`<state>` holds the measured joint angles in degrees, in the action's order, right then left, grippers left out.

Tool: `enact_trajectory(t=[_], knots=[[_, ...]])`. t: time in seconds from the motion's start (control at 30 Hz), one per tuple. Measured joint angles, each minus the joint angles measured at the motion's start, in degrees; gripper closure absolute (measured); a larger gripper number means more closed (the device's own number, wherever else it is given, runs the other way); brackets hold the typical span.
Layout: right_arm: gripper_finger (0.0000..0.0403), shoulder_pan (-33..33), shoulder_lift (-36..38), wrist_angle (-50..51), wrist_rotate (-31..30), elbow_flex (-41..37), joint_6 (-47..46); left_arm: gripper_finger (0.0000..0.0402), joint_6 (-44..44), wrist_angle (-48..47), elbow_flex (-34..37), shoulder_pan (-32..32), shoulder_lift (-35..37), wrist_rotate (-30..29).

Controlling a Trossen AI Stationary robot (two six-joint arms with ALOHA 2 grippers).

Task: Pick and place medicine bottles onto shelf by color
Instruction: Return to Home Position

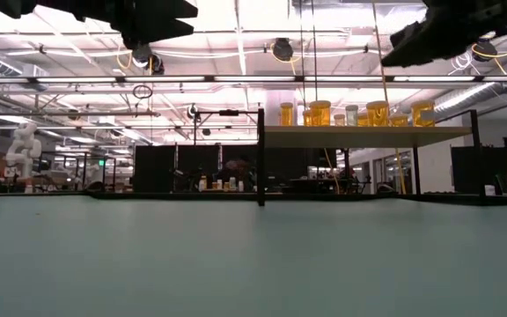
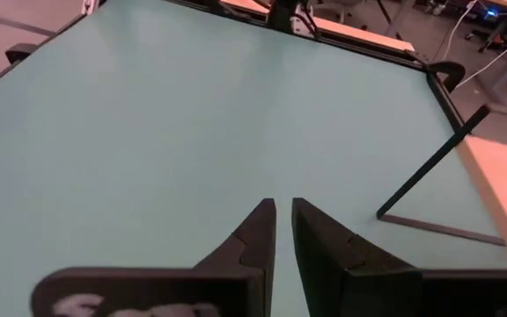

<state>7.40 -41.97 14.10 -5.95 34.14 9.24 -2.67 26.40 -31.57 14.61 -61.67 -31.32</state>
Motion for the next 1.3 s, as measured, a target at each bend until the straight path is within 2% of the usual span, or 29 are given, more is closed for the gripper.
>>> enact_trajectory(t=[0.17,0.47,0.57,0.67,0.77,1.0,1.13,1.3], knots=[[0.0370,0.00,2.43,-4.80,0.02,-5.23,0.02,0.0158,0.26,3.92,1.41,-1.97,0.00,2.75],[0.0370,0.00,5.96,-11.38,0.02,-10.95,0.83,0.0158,2.37,18.95,11.76,-4.04,-0.04,3.44],[0.0370,0.00,6.42,-19.28,0.04,-14.03,0.74,0.0158,3.39,21.20,14.34,-4.78,-0.04,3.82],[0.0370,0.00,6.40,-29.84,0.12,-18.92,1.75,0.0158,3.83,24.12,16.31,-5.72,-0.04,6.95],[0.0370,0.00,6.40,-36.07,0.14,-22.44,2.66,0.0158,3.89,26.45,17.72,-6.73,-0.04,11.13],[0.0370,-0.02,6.85,-37.00,0.23,-23.59,2.59,0.0162,0.95,32.49,21.46,-8.43,-0.04,21.54],[0.0371,-0.02,7.66,-36.55,0.23,-23.60,3.30,0.0203,0.21,34.10,23.63,-9.51,-0.04,21.97],[0.0398,-0.02,8.04,-37.29,2.36,-25.65,5.53,0.0294,0.42,34.31,25.47,-11.05,-0.04,22.08]])
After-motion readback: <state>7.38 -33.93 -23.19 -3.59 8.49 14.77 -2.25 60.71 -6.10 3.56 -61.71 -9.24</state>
